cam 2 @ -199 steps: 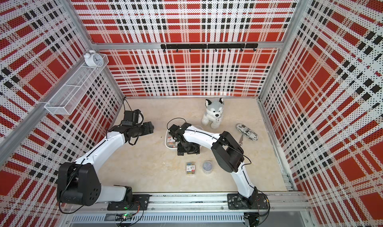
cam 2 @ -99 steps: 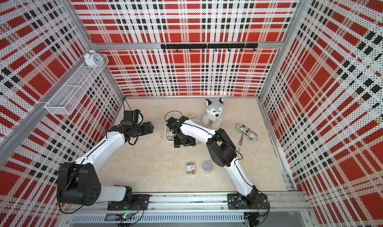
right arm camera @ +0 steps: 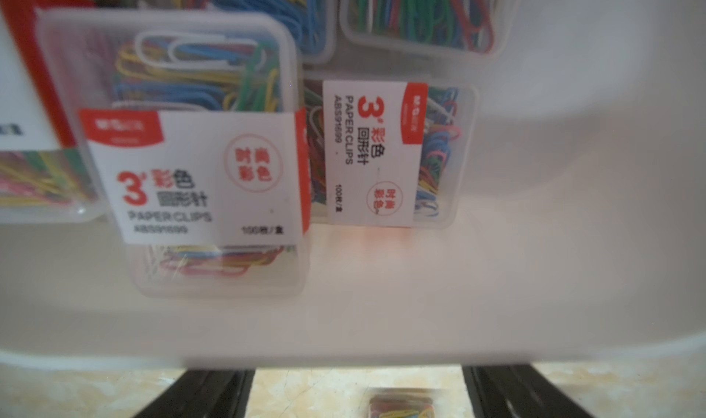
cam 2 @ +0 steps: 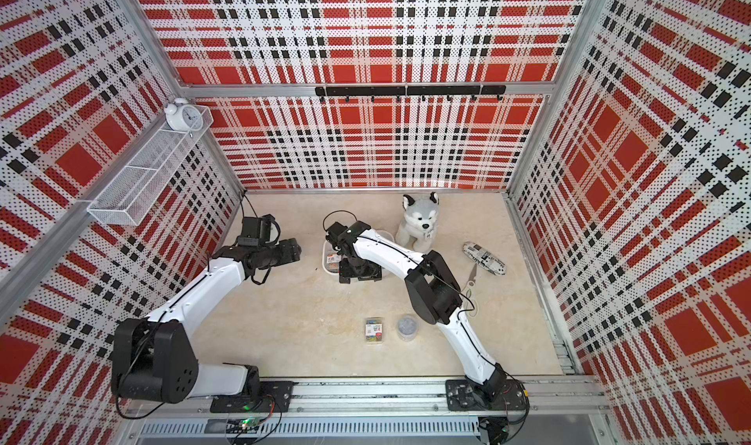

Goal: Take the paper clips out of the storage box
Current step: Move the storage box to the center of the board, then pick up the boxed paper clips from the storage box.

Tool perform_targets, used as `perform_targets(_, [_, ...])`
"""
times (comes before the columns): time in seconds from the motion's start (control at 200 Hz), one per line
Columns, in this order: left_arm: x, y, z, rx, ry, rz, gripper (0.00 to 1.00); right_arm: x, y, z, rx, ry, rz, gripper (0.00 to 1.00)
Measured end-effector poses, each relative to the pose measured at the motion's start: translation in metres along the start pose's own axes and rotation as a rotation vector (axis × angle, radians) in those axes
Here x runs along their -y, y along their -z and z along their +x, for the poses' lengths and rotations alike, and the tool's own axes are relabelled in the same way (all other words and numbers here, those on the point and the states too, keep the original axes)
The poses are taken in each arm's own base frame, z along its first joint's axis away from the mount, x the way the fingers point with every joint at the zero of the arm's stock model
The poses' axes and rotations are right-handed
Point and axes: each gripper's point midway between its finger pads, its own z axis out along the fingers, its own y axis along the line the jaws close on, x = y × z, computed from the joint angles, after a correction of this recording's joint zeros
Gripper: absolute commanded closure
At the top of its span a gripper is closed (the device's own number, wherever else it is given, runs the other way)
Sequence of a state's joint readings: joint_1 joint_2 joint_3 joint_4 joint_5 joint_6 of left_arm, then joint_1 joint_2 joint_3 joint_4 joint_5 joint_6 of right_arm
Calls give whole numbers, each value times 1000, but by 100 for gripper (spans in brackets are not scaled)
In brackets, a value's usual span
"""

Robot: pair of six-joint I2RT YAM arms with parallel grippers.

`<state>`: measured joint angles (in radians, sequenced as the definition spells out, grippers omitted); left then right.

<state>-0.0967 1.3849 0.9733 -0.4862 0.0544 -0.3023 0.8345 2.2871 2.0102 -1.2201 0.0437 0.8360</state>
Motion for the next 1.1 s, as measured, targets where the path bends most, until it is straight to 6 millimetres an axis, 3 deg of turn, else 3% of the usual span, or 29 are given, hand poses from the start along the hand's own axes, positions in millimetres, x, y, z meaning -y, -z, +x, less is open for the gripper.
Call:
perform_targets(0.1, [2, 0, 0, 1, 2, 10, 21, 9, 3, 11, -19, -14, 8, 14])
perform_targets(0.195, [5, 0, -1, 3, 6, 25, 22, 19, 25, 20, -4, -32, -5, 13])
perform_targets(0.301, [11, 0, 1, -2, -2, 39, 23, 26, 76, 17, 80, -56, -67, 13])
perform_targets(0.396, [22, 4, -1, -5, -23, 35, 24, 38, 132, 2, 189, -92, -145, 13])
perform_targets(0.471, [44, 11, -13, 30, -51, 40, 25, 58, 169, -20, 279, -133, -191, 14])
perform_targets(0.541, [80, 23, -27, 79, -76, 73, 27, 81, 188, -41, 337, -171, -201, 13])
perform_targets(0.706, [176, 48, -50, 128, -78, 194, 32, 133, 197, -74, 389, -203, -156, 13])
perform_targets(0.812, [216, 42, -40, 69, -64, 225, 33, 155, 196, -82, 399, -190, -130, 13])
perform_targets(0.952, [235, 16, -5, -77, -58, 190, 31, 179, 194, -78, 410, -167, -106, 14])
perform_targets(1.102, [230, -7, 30, -208, -66, 113, 28, 199, 203, -71, 445, -162, -100, 13])
